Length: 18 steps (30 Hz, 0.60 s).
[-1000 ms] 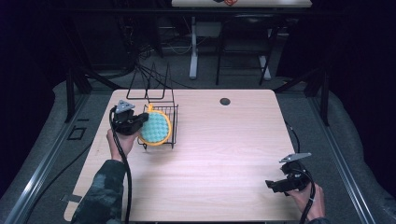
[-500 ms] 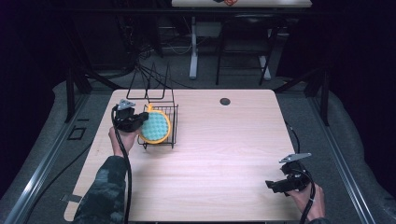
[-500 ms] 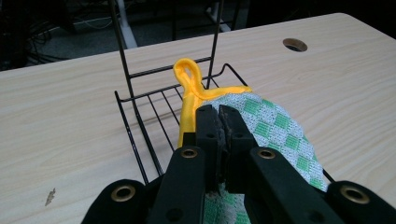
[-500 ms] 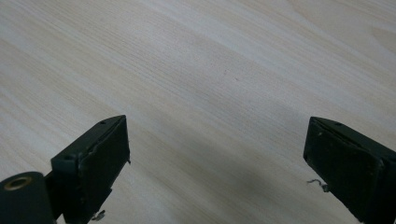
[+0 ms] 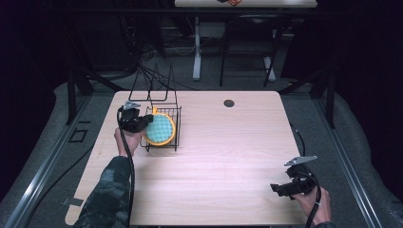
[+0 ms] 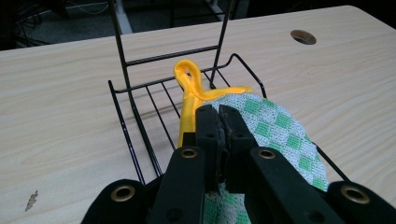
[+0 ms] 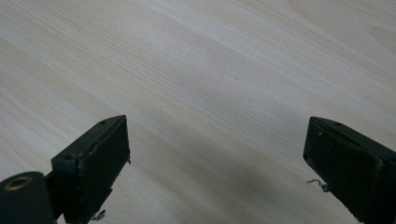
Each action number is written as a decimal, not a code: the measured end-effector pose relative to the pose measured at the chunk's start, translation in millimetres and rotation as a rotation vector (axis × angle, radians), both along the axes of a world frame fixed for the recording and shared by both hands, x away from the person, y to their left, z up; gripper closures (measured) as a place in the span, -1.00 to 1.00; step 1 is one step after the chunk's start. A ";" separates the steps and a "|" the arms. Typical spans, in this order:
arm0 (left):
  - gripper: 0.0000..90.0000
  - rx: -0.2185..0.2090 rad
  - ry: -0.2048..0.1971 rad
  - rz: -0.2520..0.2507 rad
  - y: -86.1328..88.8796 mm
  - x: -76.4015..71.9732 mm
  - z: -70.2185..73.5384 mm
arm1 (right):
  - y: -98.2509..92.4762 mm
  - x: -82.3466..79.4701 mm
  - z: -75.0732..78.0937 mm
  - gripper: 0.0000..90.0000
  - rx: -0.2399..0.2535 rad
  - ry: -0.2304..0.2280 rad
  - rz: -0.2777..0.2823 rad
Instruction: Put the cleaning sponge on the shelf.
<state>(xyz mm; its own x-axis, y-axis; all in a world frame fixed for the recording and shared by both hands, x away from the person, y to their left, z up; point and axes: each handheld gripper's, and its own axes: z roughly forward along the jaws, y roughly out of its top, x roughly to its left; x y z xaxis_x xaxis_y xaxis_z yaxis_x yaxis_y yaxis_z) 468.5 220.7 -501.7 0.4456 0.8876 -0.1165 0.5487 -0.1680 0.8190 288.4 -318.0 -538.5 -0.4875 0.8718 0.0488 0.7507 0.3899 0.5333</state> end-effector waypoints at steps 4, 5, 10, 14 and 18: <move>0.94 -0.003 0.010 0.007 0.6 4.2 -3.3 | -0.3 -0.4 0.6 -0.85 -0.002 0.005 0.000; 0.94 -0.002 0.012 0.007 0.7 5.3 -4.2 | -0.2 -0.4 0.2 -0.85 0.001 0.001 -0.001; 0.93 -0.019 0.030 0.008 0.6 10.0 -7.8 | -0.3 -0.7 0.0 -0.85 0.001 0.001 -0.004; 0.91 -0.009 0.040 0.002 0.7 13.3 -9.9 | -0.7 -0.6 -0.4 -0.85 0.001 0.001 -0.003; 0.90 -0.014 0.057 0.006 1.2 16.8 -14.2 | -0.6 -0.6 -0.5 -0.85 0.006 0.005 -0.003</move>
<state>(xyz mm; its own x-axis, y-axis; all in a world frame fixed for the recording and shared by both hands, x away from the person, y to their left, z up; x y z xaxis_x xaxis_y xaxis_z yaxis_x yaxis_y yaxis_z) 485.2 221.9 -515.9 0.4329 0.8883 -0.1536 0.5954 -0.1538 0.7886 287.8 -318.6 -539.0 -0.4845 0.8730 0.0560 0.7544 0.3846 0.5319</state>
